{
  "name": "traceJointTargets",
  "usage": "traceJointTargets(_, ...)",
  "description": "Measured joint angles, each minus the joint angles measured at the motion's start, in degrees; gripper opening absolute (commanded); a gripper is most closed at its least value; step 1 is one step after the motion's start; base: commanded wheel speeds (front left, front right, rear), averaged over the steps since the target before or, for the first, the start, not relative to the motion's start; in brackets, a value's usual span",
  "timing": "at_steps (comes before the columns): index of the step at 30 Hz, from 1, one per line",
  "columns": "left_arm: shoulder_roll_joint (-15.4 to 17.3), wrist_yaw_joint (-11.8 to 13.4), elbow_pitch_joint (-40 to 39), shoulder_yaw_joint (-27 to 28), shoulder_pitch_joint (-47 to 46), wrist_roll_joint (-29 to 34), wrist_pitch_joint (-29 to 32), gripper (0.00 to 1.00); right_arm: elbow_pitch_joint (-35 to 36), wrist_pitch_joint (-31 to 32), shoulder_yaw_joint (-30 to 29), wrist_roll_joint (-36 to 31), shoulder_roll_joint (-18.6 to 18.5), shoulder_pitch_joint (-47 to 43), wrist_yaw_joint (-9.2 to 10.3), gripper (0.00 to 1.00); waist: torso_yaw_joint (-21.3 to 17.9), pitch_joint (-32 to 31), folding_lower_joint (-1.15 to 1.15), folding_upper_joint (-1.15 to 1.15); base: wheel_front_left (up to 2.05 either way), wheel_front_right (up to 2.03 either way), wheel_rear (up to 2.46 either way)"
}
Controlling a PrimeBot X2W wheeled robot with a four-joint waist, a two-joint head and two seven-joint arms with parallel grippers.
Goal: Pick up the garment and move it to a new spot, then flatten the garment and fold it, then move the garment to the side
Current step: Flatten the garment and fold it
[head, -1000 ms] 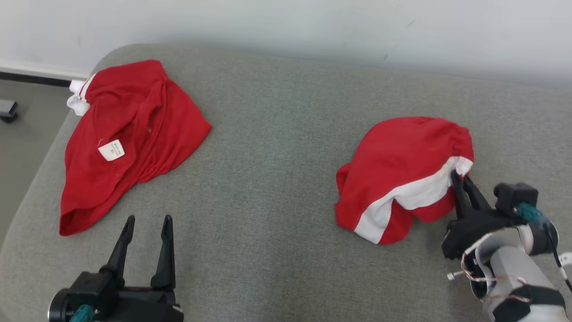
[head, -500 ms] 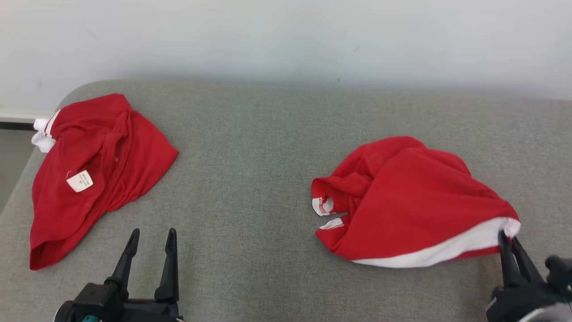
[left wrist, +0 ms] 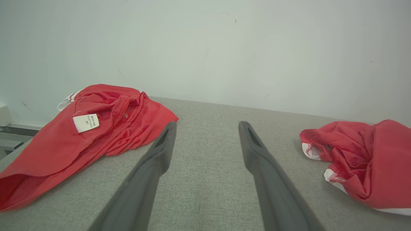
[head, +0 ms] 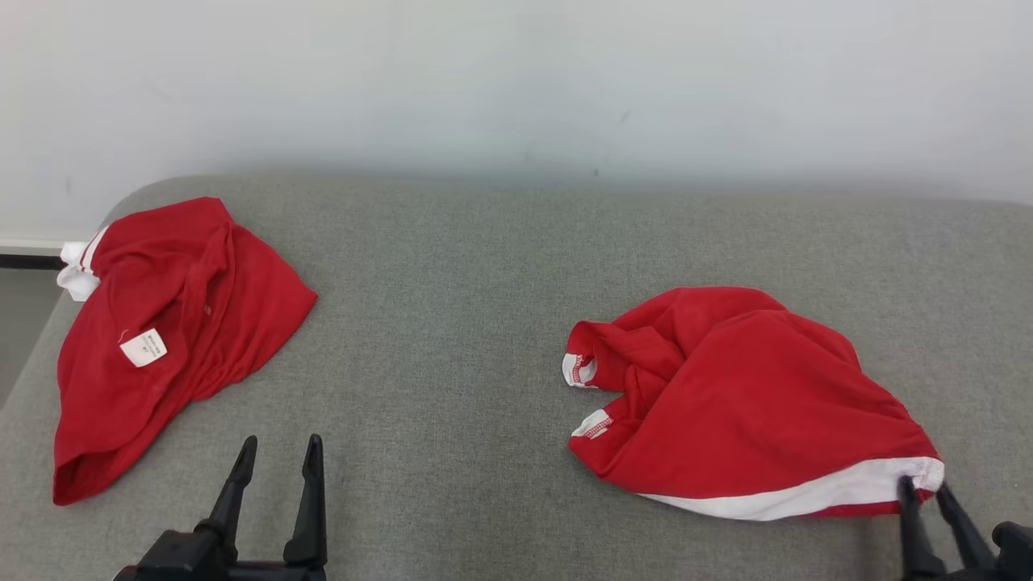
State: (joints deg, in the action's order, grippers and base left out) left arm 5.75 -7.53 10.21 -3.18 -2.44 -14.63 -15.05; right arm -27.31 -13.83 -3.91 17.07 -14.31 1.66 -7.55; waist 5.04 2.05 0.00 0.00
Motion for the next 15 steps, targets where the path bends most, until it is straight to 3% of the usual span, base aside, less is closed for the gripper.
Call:
traceJointTargets(9, 0.0, 0.0, -0.1, 0.7, 1.1, -0.1, 0.0, 1.0, 6.0, -1.1, -1.5, -1.8, 2.1, -1.3, 0.0, 1.0, -0.5, -1.3, 0.0, 0.0, 0.0, 0.0, 0.0)
traceJointTargets(15, -0.1, 0.0, -0.6, 1.5, 2.2, 0.3, 0.0, 1.0, 15.6, -1.3, -1.4, -3.6, 5.2, -3.4, 0.0, 1.0, -1.4, -2.0, 0.0, 0.0, 0.0, 0.0, 0.0)
